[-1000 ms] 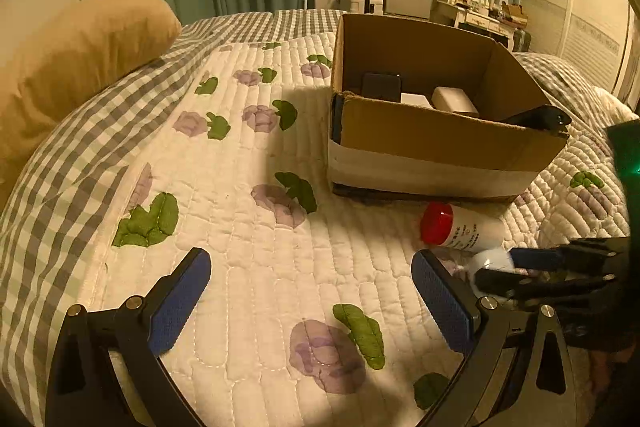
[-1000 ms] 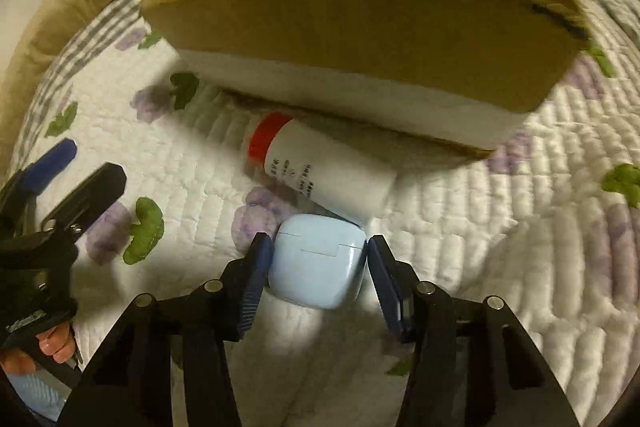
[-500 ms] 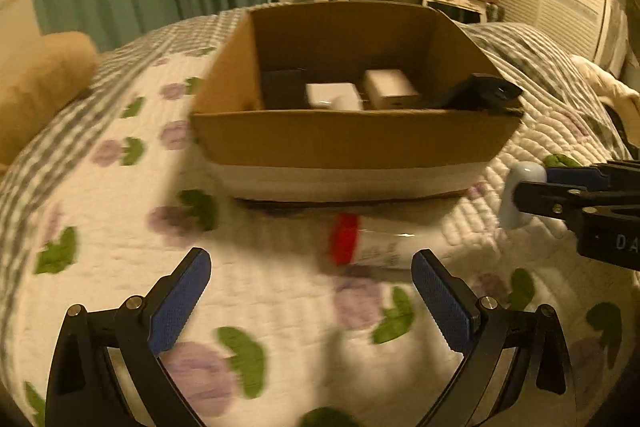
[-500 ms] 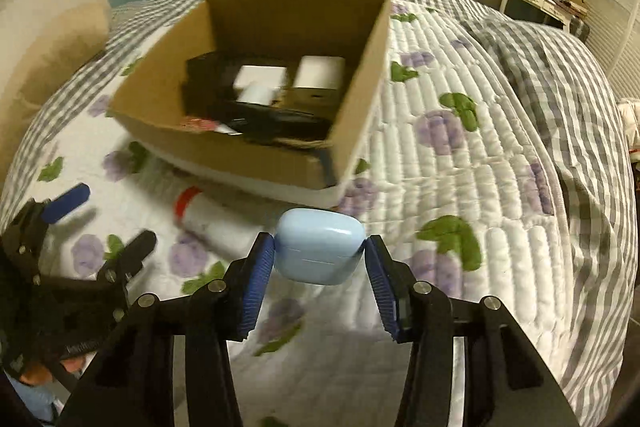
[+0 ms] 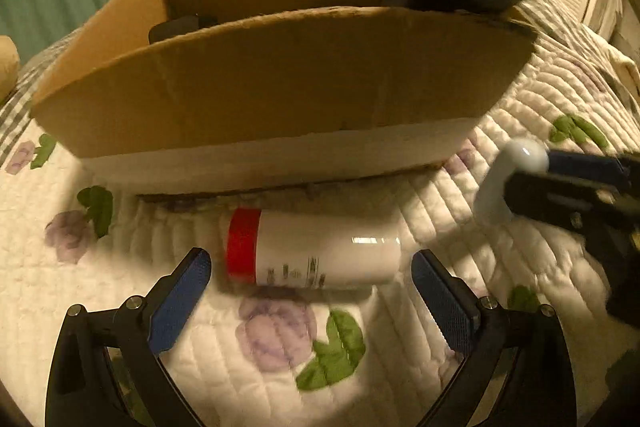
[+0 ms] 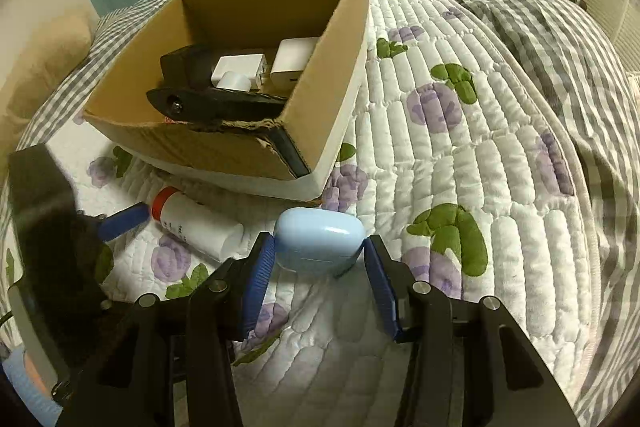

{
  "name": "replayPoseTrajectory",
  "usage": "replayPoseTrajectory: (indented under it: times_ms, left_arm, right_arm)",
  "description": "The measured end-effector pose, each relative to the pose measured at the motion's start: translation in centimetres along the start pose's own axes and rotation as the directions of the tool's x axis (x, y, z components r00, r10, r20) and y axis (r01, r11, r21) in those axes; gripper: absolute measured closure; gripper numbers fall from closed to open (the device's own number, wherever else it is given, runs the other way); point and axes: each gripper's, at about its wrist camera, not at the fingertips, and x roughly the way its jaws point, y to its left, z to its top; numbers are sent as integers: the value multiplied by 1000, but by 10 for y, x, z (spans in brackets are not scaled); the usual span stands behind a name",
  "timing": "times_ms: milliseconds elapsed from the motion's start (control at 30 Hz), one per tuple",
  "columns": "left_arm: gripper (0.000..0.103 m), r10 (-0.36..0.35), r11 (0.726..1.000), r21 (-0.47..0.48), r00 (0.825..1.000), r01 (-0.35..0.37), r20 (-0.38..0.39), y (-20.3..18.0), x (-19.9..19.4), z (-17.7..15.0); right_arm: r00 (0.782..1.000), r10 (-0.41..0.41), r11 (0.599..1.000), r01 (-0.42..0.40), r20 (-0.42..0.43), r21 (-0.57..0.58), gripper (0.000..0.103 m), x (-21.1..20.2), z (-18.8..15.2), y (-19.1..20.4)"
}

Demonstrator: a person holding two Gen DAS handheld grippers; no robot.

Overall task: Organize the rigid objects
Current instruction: 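Grasp the light-blue earbud case with the right tool while the left tool grasps the white bottle, then carry the bottle and earbud case into the box and release them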

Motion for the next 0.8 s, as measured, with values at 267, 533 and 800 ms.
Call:
replayPoseTrajectory:
  times_ms: [267,533,800]
  left_arm:
    - [23,-53,999,-11,998,53,26,0,-4,2]
    - [24,-58,998,4,989,58,133,10,-53,-7]
    - [24,-43,999,-13,981,46,189,27,-93,-10]
  right_arm:
    - [1000,-11,1000,11,4,-5,57,1,-1,2]
    - [997,-6,1000,6,74,-8,58,-20,-3,6]
    - [991,-42,994,54,126,-95,83,-42,-4,29]
